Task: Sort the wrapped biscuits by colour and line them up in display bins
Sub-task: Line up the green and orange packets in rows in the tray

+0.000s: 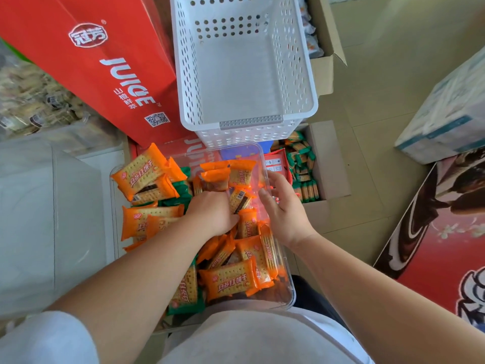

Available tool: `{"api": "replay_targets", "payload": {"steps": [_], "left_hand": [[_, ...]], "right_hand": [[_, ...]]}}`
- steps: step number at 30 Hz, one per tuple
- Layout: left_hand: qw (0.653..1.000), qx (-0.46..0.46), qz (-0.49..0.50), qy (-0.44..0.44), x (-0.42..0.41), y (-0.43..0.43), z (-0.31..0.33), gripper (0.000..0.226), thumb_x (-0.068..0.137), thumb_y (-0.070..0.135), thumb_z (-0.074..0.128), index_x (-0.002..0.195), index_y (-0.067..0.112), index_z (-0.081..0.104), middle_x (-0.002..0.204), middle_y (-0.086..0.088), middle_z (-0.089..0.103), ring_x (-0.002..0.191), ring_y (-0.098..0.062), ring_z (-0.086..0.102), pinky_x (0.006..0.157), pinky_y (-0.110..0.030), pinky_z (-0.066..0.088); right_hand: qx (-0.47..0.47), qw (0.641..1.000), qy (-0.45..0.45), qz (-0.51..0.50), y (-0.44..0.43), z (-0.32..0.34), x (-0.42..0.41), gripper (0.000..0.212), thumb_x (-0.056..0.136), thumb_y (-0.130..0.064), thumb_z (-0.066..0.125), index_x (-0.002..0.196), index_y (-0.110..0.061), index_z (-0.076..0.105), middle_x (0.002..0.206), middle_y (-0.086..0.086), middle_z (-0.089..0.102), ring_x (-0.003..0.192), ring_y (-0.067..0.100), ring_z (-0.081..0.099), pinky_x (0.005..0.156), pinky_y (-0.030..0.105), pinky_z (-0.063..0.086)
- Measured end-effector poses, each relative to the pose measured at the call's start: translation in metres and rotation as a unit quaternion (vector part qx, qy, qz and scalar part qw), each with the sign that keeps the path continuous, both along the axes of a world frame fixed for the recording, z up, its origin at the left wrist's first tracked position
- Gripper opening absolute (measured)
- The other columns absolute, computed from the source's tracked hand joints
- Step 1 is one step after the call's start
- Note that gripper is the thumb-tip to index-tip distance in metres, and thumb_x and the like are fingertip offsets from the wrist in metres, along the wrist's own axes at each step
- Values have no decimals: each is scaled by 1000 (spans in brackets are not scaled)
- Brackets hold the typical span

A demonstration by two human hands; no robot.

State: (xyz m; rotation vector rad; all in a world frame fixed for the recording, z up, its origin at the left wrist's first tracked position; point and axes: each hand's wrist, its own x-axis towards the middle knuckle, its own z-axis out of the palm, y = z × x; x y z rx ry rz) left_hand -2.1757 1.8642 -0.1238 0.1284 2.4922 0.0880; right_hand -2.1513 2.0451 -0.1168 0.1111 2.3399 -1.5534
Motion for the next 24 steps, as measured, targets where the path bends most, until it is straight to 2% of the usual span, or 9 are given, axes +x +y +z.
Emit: {"api": "replay_targets", "payload": {"steps": [3,5,7,9,11,14,20,24], "left_hand": [[999,-22,5,-33,-1,3,-3,73,87,54,64,151,31,39,119,-5,69,111,-32,64,87,-38,49],[999,-6,24,-26,0,3,-3,59,82,51,68,137,34,53,115,-4,70,107,-32,65,84,-38,49],[996,43,74,6,1,2,0,37,80,37,72,115,30,64,109,-2,71,101,-30,65,79,-37,51],[987,92,117,54,3,1,3,29,82,22,74,110,26,65,112,0,66,102,-28,63,81,-38,53],[979,108,119,124,4,0,7,27,83,15,74,107,23,64,112,0,62,100,-28,62,77,-36,51],[963,142,81,213,1,-1,9,27,82,6,72,105,19,65,107,-3,61,92,-31,62,72,-39,51],[943,186,-14,277,-9,2,10,33,74,-12,68,101,8,67,98,-10,63,85,-37,61,68,-46,54],[914,248,-83,311,-21,7,22,30,72,-11,70,97,5,68,93,-11,65,85,-35,61,70,-42,53]], "right_hand": [[3,1000,-1,2,0,0,0,47,104,-38,49,148,-22,43,139,-4,54,122,9,53,102,34,46],[3,1000,-3,-1,-1,0,0,48,103,-41,48,147,-22,43,139,-3,54,122,10,53,103,36,46],[1,1000,-6,-7,-2,-1,1,51,101,-46,46,147,-23,44,138,-4,55,121,9,54,103,36,47],[-4,1000,-6,-12,-2,-1,2,52,100,-49,45,145,-24,46,136,-6,56,119,8,55,102,37,48],[-12,1000,-8,-15,-2,-1,2,48,101,-47,46,144,-25,47,134,-6,57,118,6,56,102,37,49],[-10,1000,-7,-16,-3,-3,3,45,103,-46,46,144,-27,47,134,-7,58,118,7,56,103,41,49],[4,1000,-5,-18,-3,-5,3,53,100,-53,44,145,-25,45,136,-6,57,123,11,55,105,44,47],[5,1000,-4,-18,-4,-7,3,51,101,-51,44,144,-24,46,135,-4,57,121,12,56,104,44,48]]}}
